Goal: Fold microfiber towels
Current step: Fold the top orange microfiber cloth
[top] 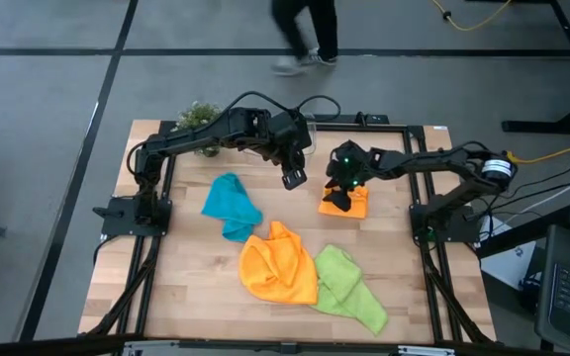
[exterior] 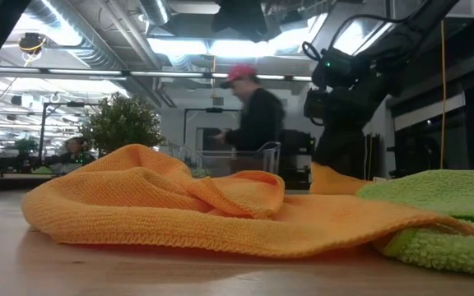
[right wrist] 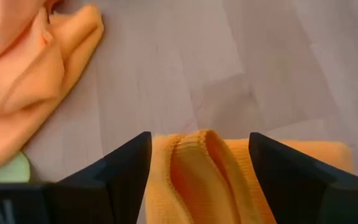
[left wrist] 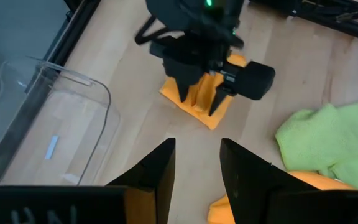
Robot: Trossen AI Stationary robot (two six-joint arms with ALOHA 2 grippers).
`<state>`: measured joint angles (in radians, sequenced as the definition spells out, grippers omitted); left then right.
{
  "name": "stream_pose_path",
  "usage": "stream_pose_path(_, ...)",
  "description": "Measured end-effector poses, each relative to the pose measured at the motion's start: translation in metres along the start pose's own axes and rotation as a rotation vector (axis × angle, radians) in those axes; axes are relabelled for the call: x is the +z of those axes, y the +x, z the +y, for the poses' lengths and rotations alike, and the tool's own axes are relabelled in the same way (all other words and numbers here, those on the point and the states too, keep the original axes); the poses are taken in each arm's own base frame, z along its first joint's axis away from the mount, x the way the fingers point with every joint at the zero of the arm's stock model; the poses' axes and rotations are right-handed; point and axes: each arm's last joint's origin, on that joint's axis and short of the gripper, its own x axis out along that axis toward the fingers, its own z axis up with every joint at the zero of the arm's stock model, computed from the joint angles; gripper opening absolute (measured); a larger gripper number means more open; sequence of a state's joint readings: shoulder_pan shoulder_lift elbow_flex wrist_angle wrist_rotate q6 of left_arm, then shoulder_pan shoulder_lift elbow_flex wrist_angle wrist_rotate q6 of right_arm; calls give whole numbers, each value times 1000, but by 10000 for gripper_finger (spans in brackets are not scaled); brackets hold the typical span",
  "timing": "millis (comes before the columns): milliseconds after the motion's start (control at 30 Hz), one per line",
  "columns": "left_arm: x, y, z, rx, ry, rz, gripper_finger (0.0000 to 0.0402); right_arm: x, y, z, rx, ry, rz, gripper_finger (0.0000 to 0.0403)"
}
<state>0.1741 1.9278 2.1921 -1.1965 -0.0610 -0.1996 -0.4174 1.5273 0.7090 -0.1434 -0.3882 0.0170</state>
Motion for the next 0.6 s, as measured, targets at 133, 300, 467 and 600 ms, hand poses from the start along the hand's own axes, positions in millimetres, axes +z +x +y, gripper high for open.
stream_pose_path(133, 0, 0, 1, 10, -1, -2, 118, -3, 6, -2, -44, 20, 28, 264)
stream_pose_path(300, 0, 0, 1, 21, 0, -4, 118, -2, 3, -1, -87, 69, 12, 217)
stream_pose_path(467, 1, 0, 3, 37, 17, -7, 118, -1, -1, 0, -102, 103, 7, 143)
stream_pose_path(600, 1, 0, 3, 37, 24, -7, 118, -1, -1, 0, -100, 118, 8, 72)
